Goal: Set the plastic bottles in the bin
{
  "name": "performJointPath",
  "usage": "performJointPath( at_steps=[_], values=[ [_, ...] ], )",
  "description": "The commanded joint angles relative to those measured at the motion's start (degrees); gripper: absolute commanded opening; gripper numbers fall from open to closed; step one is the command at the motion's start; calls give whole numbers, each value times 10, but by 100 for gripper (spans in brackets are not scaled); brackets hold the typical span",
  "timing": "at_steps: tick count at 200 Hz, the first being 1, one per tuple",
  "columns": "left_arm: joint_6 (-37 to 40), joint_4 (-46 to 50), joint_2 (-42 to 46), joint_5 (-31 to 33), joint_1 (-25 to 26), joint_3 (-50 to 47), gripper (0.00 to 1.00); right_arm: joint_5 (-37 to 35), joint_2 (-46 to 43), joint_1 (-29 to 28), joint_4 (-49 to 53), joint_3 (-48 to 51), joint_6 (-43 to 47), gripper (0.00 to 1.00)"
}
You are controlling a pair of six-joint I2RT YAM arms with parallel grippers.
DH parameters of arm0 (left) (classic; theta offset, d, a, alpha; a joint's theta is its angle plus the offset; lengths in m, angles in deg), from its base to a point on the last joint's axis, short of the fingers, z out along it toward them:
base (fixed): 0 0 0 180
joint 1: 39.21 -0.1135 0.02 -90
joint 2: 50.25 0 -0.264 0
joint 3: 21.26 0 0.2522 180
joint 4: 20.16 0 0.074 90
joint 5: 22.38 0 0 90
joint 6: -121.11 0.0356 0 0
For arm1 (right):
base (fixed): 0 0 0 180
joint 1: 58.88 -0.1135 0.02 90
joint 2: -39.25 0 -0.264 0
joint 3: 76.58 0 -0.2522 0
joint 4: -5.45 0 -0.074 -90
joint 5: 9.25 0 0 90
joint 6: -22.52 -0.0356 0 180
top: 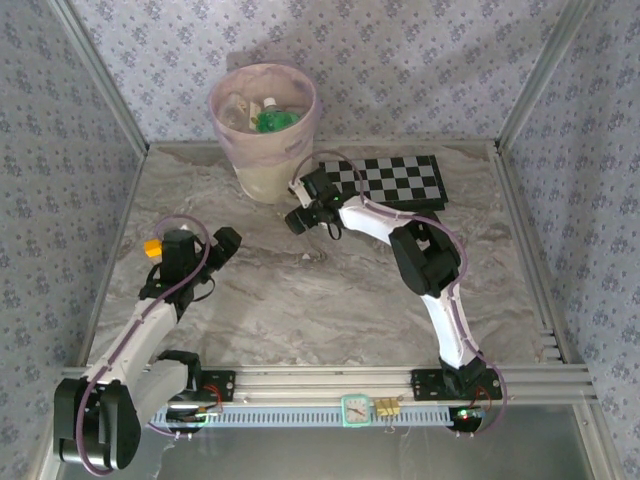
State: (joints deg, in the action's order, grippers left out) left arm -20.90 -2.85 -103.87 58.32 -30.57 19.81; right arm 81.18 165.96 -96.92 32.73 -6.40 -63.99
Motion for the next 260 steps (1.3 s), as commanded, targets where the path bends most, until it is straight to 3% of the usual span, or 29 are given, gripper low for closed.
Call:
performJointPath(
  at_steps=[1, 82, 148, 188, 260],
  values=[
    [-8, -25, -8, 9, 6, 14, 100, 13, 19, -7, 20, -10, 1, 86],
    [-3, -3, 7, 13, 15, 12, 100, 5, 52, -18, 26, -25, -6, 83],
    [-11, -3, 10, 19, 16, 16, 100, 30, 48, -20, 14, -17, -5, 58],
    [-24, -5, 17, 19, 22, 23, 100, 50, 12, -20, -3, 8, -8, 48],
    [-25, -28, 52, 62, 82, 40, 100, 97, -127, -17, -74, 138, -67, 48]
  ],
)
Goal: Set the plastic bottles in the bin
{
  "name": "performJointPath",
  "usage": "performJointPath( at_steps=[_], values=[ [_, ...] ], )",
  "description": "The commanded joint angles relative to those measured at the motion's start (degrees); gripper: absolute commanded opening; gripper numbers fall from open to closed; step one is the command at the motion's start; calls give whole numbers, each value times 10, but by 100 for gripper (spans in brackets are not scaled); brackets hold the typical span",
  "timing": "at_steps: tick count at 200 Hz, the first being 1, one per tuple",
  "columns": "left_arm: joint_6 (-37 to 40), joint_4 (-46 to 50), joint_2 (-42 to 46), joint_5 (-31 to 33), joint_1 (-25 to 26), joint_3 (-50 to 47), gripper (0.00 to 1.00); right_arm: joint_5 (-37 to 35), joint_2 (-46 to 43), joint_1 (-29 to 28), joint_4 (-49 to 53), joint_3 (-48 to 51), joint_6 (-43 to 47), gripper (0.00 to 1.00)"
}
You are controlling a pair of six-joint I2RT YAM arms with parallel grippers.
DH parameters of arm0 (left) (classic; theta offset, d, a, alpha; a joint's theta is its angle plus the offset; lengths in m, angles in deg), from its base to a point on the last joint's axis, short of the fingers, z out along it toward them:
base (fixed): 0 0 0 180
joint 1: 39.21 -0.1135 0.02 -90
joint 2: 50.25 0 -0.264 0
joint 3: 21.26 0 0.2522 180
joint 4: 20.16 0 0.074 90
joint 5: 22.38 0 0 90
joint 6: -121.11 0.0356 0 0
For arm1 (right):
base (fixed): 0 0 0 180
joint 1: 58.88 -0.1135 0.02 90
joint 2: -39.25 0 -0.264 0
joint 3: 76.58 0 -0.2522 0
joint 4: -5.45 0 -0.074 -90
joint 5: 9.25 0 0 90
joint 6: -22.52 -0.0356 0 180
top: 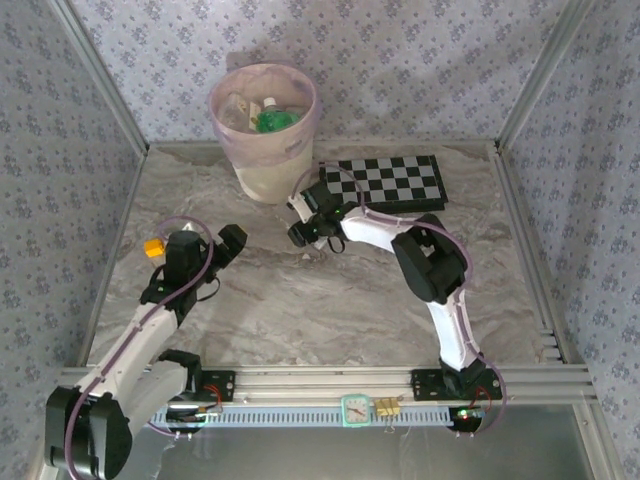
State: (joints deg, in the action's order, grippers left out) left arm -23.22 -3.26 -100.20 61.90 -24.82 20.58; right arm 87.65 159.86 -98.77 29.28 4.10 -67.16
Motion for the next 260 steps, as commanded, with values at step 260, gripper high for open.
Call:
performJointPath(
  at_steps=[260],
  values=[
    [-22, -197, -130, 46, 160, 92, 65, 258, -229, -38, -187, 167, -202, 48]
  ],
)
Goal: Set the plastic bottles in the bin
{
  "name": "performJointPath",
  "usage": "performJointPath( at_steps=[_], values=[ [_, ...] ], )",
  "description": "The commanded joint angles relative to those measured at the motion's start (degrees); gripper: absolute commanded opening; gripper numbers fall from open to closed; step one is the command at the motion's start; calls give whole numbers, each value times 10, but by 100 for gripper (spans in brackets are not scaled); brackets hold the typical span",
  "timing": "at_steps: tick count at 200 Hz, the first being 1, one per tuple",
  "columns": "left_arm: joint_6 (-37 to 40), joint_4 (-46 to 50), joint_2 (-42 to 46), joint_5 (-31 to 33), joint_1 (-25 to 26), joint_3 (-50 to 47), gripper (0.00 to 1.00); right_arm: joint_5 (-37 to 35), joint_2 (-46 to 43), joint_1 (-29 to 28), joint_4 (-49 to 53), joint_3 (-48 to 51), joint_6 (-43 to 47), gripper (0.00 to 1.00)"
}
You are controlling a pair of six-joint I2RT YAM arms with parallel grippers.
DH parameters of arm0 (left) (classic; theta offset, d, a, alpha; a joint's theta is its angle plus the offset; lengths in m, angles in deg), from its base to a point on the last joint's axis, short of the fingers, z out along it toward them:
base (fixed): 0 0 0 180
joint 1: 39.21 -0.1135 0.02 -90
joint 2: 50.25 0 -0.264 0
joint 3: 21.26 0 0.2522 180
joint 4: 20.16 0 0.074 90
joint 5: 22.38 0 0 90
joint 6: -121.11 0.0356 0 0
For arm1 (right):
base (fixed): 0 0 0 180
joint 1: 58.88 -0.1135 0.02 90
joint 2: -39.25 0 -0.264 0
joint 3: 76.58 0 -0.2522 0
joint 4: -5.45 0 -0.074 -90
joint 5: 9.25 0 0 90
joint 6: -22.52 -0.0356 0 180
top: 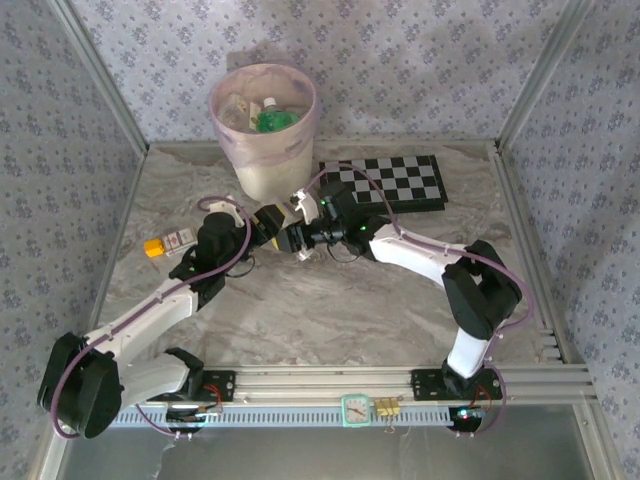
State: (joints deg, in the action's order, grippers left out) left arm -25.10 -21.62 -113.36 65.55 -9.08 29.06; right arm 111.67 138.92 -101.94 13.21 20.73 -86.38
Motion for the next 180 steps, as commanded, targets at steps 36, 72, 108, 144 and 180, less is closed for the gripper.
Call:
performJointPath(
  at_steps=[36, 72, 108, 144, 180],
  values=[
    [0, -4, 13, 20, 3, 6, 57, 15, -22, -10, -21, 1, -8, 55],
    [45, 36, 34, 58, -4, 25, 55, 8, -40, -11, -11, 1, -17, 100],
    [116, 84, 44, 62, -54, 90, 55, -26, -90, -2, 10, 39, -10, 100],
    [207, 117, 5, 36, -114, 216, 55, -92, -136, 19, 60, 59, -4, 100],
    [258, 128, -67, 22, -158, 358, 55, -124, -171, 34, 69, 89, -9, 100]
  ],
)
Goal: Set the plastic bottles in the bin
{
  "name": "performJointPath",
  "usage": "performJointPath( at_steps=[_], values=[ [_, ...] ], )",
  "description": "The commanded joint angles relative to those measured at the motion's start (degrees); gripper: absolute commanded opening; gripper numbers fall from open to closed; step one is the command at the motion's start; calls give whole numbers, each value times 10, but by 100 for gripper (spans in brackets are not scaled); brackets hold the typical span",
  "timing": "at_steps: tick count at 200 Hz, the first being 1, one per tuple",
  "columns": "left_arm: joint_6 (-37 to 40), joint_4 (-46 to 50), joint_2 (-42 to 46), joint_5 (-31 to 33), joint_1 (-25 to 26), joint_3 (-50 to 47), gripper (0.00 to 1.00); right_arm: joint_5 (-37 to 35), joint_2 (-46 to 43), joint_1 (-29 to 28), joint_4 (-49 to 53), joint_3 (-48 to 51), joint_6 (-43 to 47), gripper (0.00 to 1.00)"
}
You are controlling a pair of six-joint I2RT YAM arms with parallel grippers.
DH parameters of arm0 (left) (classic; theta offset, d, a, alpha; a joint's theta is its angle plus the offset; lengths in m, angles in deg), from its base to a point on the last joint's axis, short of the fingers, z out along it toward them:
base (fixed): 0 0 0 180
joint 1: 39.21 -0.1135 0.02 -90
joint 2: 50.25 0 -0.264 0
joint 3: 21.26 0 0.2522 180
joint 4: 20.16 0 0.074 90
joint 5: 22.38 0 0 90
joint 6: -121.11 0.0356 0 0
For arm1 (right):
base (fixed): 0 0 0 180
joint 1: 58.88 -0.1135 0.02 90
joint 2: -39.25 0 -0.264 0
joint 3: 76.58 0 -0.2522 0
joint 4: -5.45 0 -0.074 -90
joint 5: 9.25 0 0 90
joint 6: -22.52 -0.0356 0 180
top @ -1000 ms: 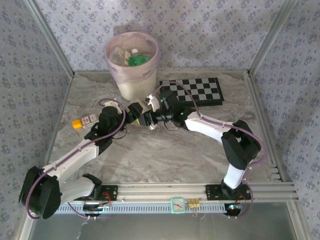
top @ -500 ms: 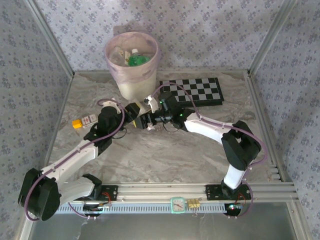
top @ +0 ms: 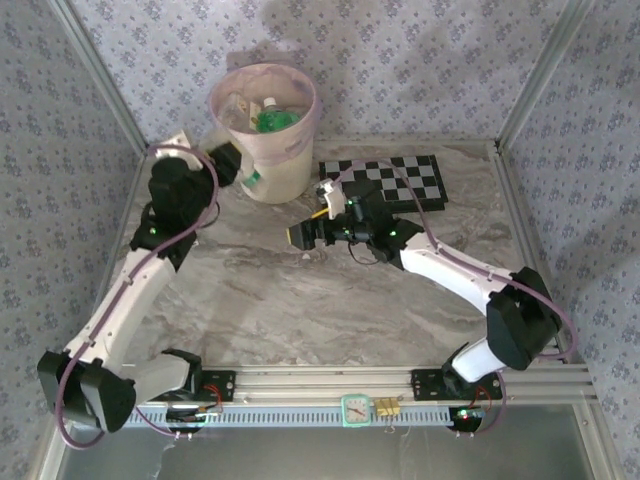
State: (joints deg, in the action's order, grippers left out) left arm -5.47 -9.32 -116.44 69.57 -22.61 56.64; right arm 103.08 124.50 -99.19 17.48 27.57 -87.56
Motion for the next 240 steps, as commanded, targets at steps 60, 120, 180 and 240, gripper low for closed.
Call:
performJointPath(
  at_steps=[60, 120, 180, 240],
  values=[
    [84, -11, -192, -43, -66, 293, 55, -79, -67, 15, 33, 62, 2, 100],
    [28, -69, -329, -12, -65, 394, 54, -92, -72, 19, 31, 67, -5, 100],
    [4, -33, -453, -4, -52, 520, 55, -111, -95, 18, 35, 79, -5, 100],
    [4, 53, -530, -30, -31, 637, 73, -132, -118, 20, 47, 93, 1, 100]
  ],
)
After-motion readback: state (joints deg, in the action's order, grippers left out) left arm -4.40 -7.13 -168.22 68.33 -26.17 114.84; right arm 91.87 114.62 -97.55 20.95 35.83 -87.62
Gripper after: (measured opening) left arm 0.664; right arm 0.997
